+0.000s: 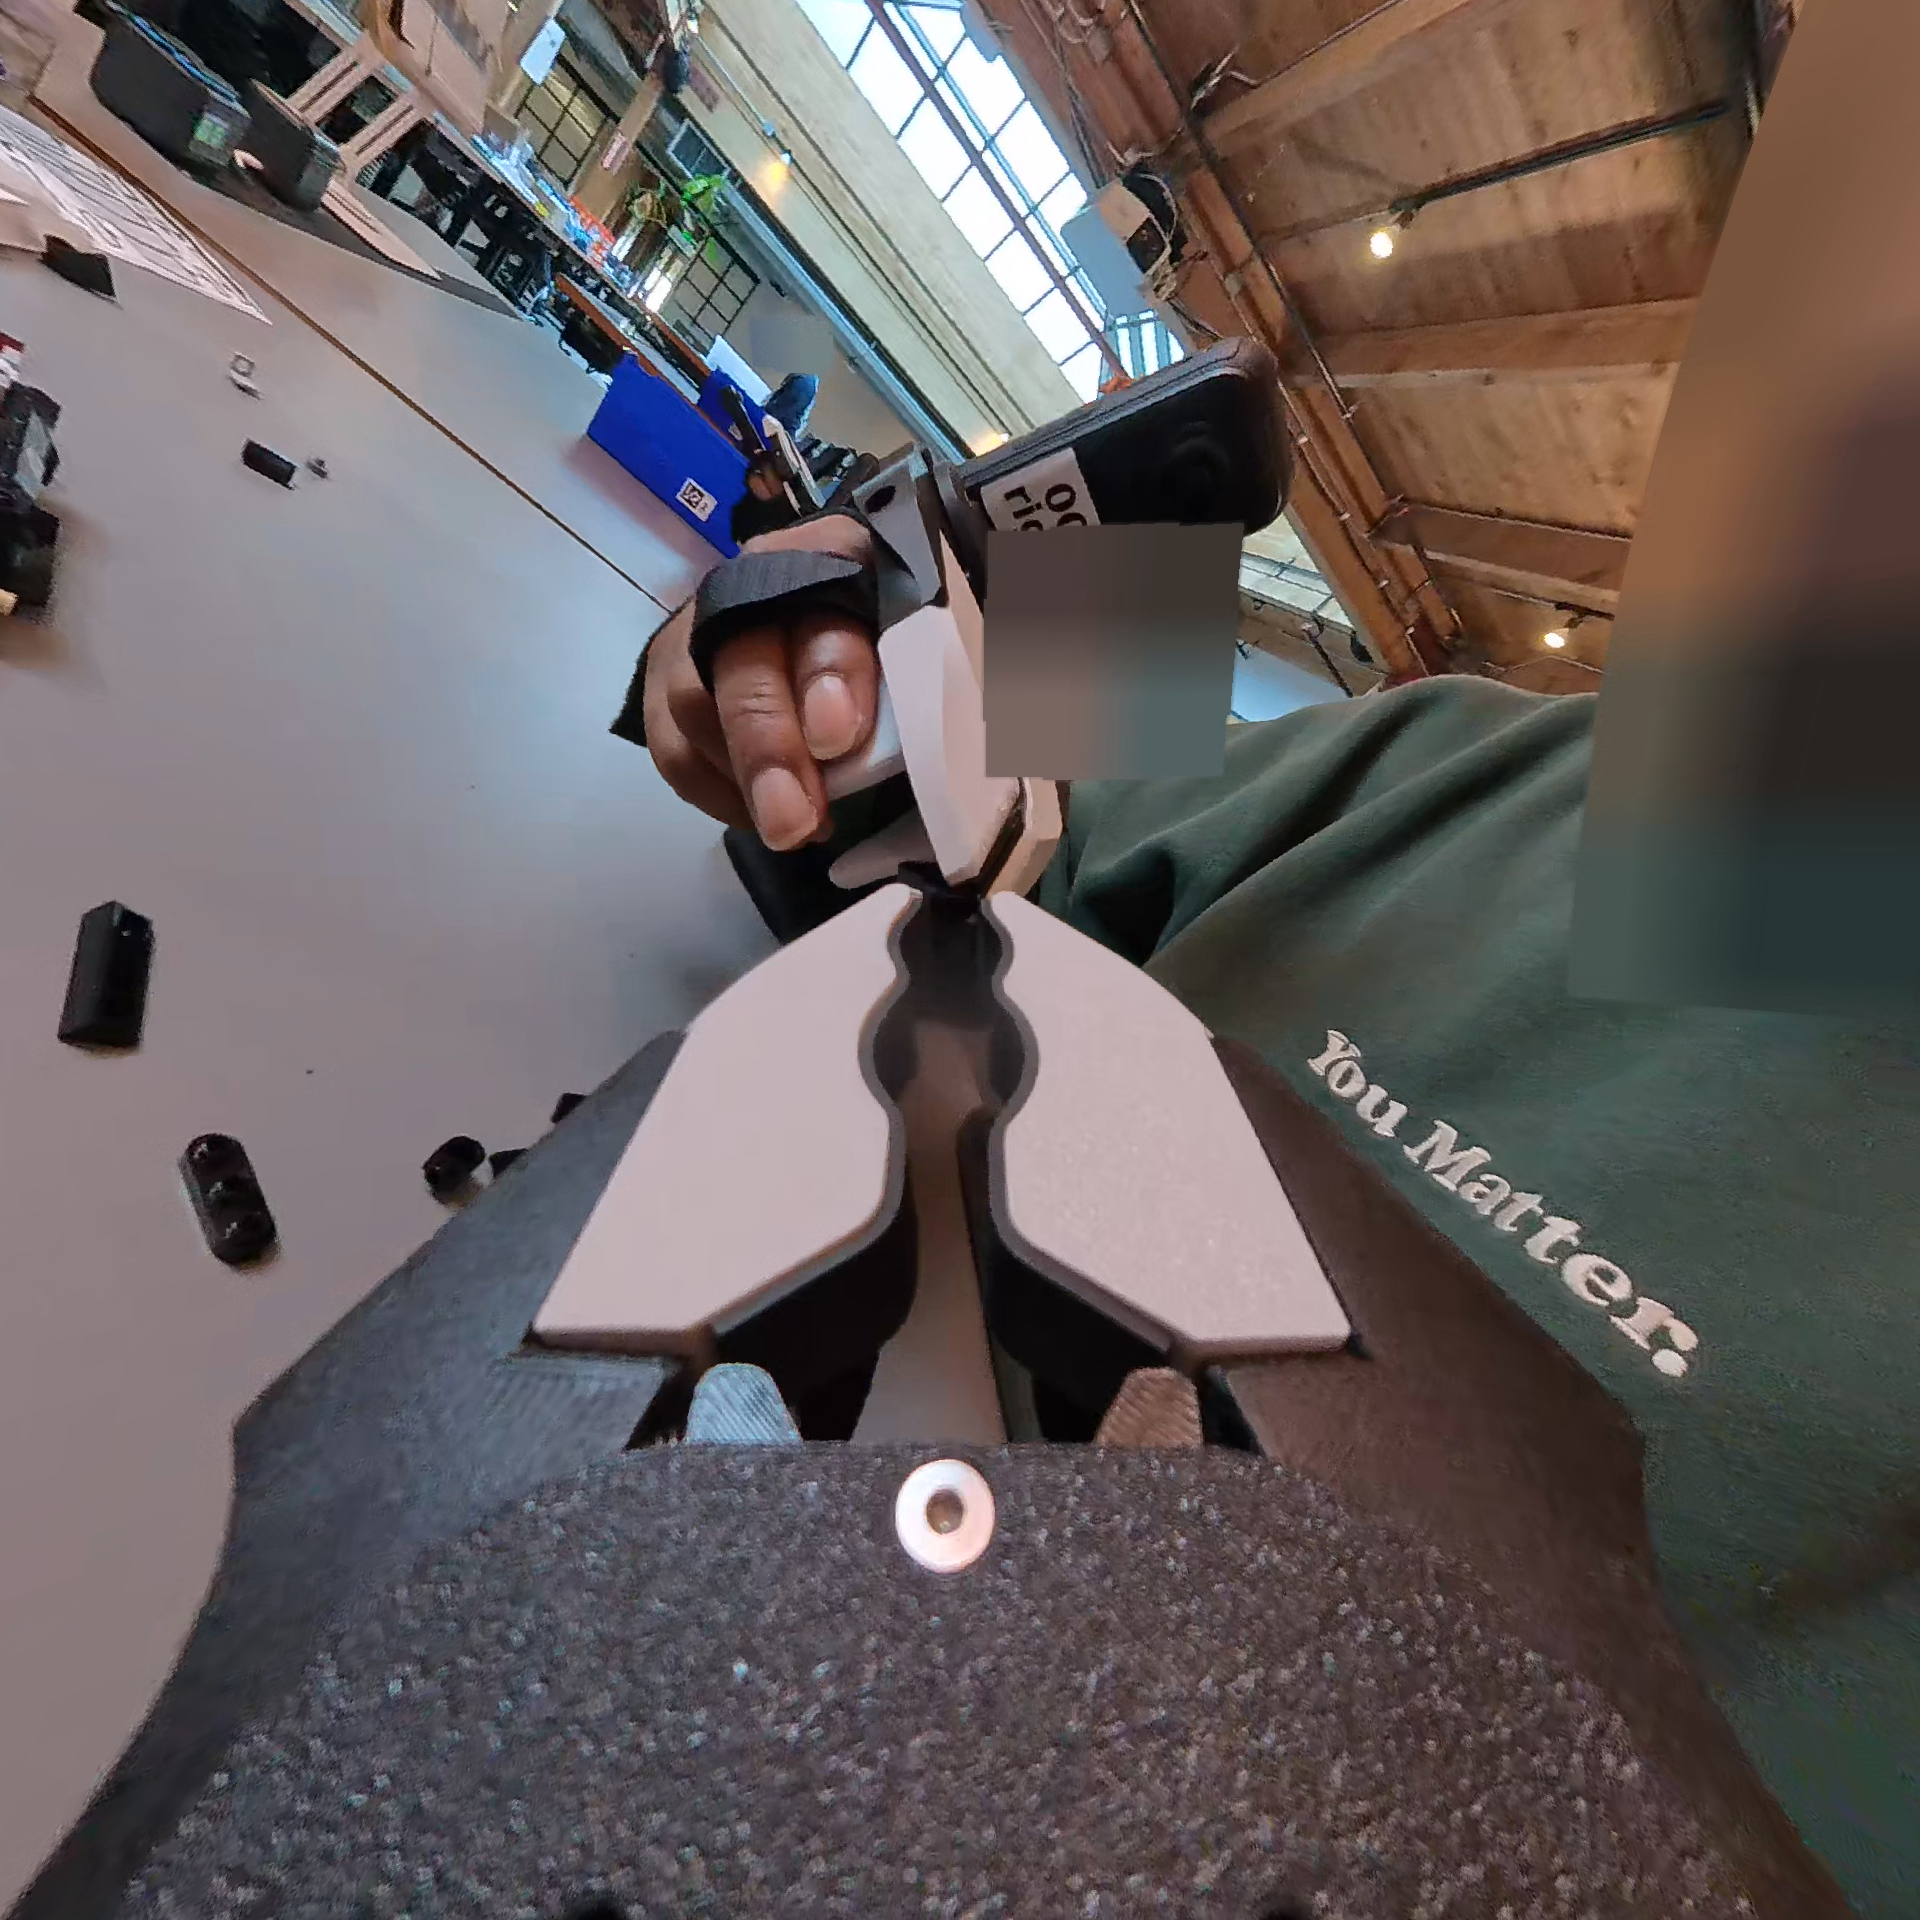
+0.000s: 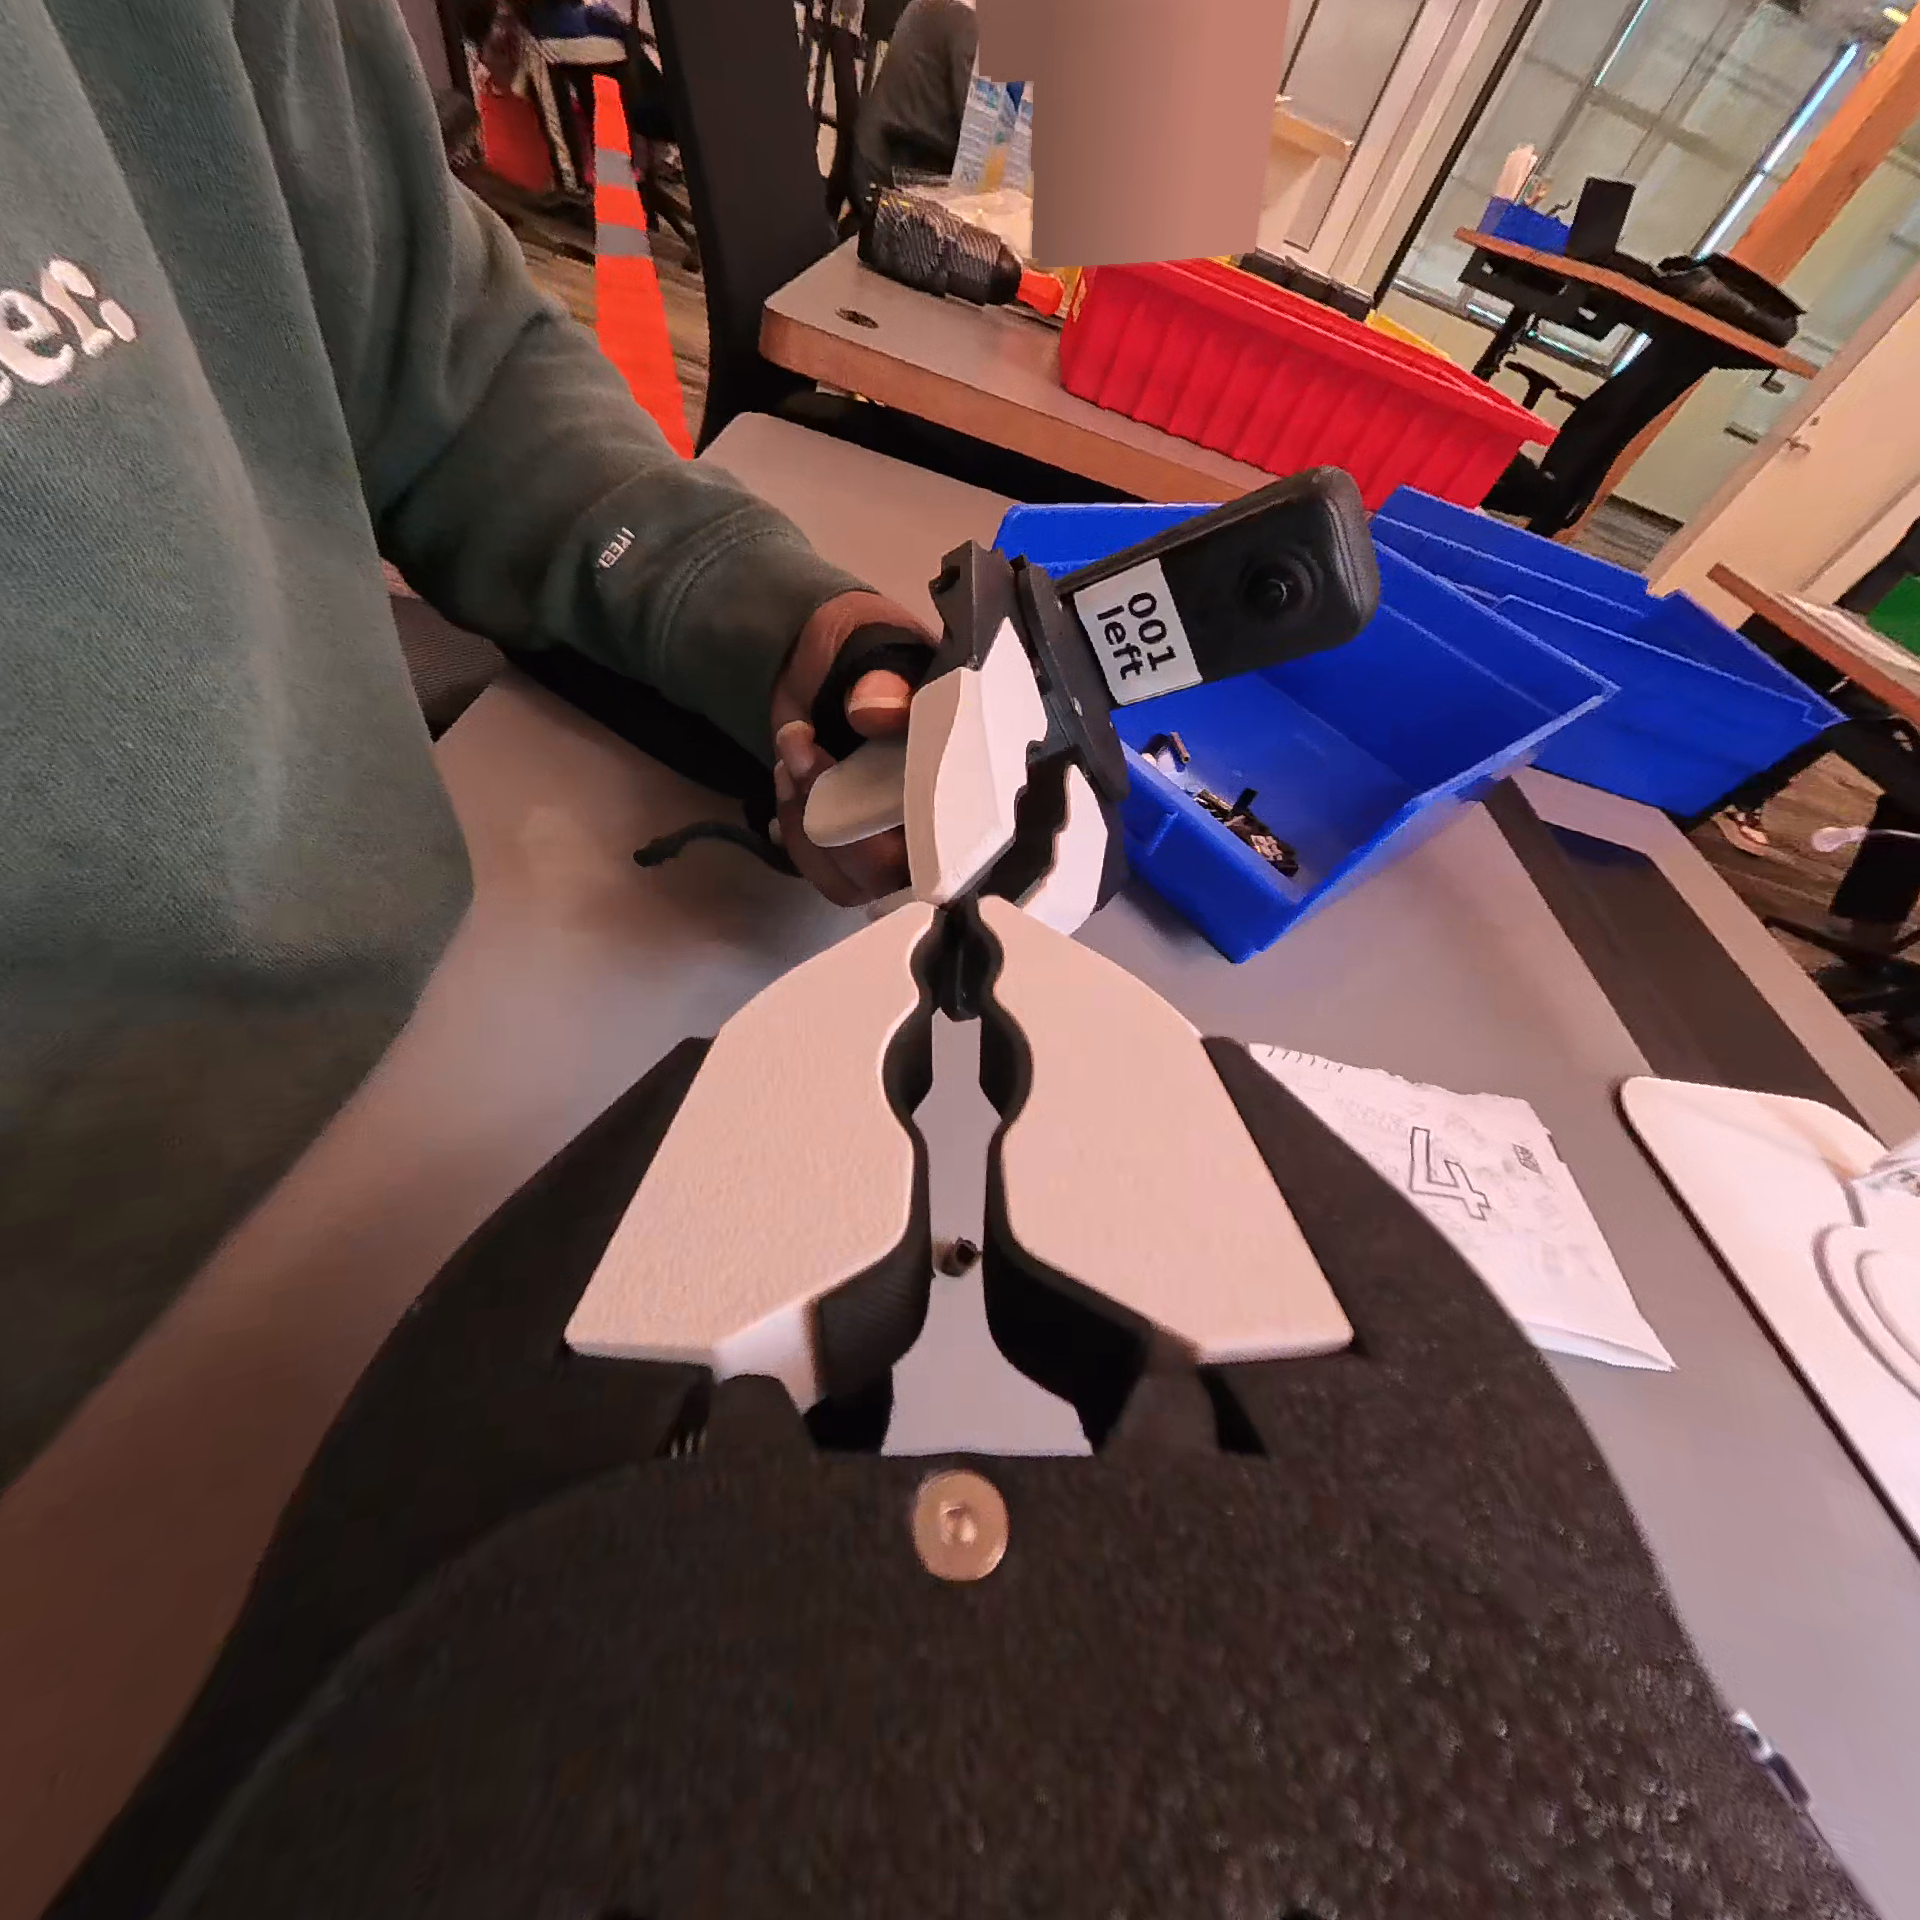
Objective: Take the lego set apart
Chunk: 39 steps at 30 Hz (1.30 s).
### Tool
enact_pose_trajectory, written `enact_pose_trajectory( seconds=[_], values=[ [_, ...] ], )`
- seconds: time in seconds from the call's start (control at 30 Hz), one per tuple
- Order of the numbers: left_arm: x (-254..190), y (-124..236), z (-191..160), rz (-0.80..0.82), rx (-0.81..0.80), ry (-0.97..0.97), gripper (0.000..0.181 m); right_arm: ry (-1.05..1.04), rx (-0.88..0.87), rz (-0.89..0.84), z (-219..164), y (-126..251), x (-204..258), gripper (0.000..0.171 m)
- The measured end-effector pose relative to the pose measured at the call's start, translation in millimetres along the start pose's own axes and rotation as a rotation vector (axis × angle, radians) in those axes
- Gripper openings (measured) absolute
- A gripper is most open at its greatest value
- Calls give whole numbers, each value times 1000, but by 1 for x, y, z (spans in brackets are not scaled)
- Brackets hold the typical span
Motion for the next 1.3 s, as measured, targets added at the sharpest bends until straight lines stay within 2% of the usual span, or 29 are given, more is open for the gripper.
enact_pose_trajectory(
  seconds=[0.2,0.3,0.37,0.47,0.53,0.63,0.73,0.87,0.93,1.0,1.03,1.1,1.17,1.3],
  values=[
    [4,14,13,68,-62,-26,7,-81,-6,-2,-3,10,-11,11],
    [6,32,26,195,-89,-126,7,-101,15,-47,-10,16,-21,11],
    [8,51,37,362,-99,-222,6,-118,102,-100,-25,18,-30,11],
    [20,100,60,848,-69,-433,6,-196,330,-164,-69,16,-44,13],
    [25,132,69,1100,-59,-454,6,-272,423,-124,-95,10,-44,21],
    [33,152,66,1209,-36,-350,8,-258,532,-106,-115,5,-50,29],
    [41,159,61,1263,-12,-303,30,-254,587,-70,-120,0,-58,29],
    [44,158,59,1290,21,-321,47,-261,669,13,-128,-5,-57,25],
    [40,153,61,1270,24,-379,46,-282,680,68,-126,-6,-51,8],
    [32,135,61,1181,39,-482,34,-229,670,69,-124,-6,-48,8],
    [28,122,58,1105,56,-519,30,-190,621,51,-119,-8,-47,8],
    [23,91,48,935,81,-535,28,-108,412,-23,-93,-11,-47,7],
    [21,65,34,777,109,-505,27,38,271,-193,-63,-6,-50,7],
    [17,38,23,564,75,-401,27,382,251,-370,-28,-3,-37,7]
  ],
)
Point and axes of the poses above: each gripper's, where its closed fingertips meet, y back along the fingers, z out of its top, x = y × z across the jaws, the point moved 4 cm from there along y, back along the fingers, and after that the axes turned 4 degrees about y, right-handed, at the moved point
